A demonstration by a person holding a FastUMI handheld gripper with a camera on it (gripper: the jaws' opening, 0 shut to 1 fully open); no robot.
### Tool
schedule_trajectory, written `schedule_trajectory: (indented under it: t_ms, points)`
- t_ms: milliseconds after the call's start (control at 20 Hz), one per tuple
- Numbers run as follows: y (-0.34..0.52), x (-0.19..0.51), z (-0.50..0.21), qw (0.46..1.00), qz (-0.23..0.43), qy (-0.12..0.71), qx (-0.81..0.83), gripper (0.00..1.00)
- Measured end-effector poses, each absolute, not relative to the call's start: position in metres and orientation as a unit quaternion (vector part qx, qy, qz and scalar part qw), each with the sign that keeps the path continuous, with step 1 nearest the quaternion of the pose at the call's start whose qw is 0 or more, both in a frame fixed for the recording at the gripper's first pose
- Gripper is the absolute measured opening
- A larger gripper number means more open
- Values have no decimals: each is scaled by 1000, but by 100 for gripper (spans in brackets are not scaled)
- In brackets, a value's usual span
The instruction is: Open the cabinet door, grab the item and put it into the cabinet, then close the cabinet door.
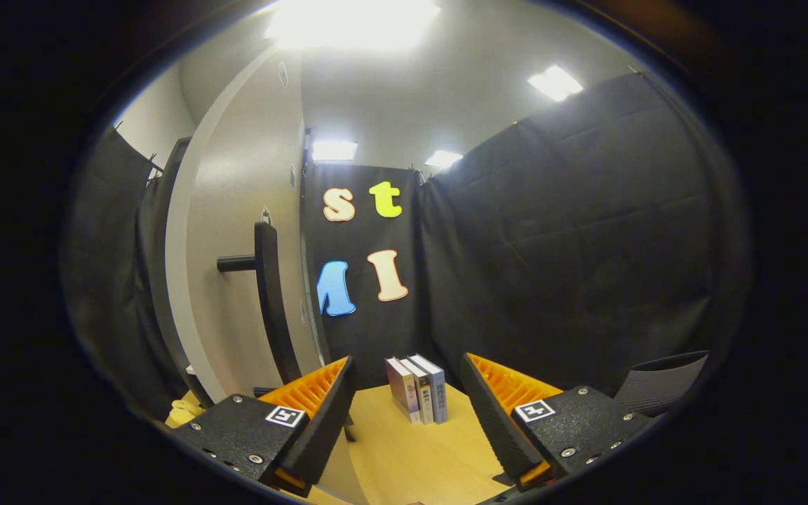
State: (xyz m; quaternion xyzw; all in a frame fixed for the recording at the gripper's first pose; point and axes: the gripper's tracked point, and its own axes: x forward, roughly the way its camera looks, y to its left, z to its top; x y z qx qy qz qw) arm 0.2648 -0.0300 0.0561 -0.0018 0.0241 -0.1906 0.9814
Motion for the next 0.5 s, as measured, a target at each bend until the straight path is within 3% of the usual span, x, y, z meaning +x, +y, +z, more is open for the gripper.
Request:
schedule_trajectory:
  t_ms: [500]
  points:
    - [45, 281, 48, 993, -116, 25, 11, 93]
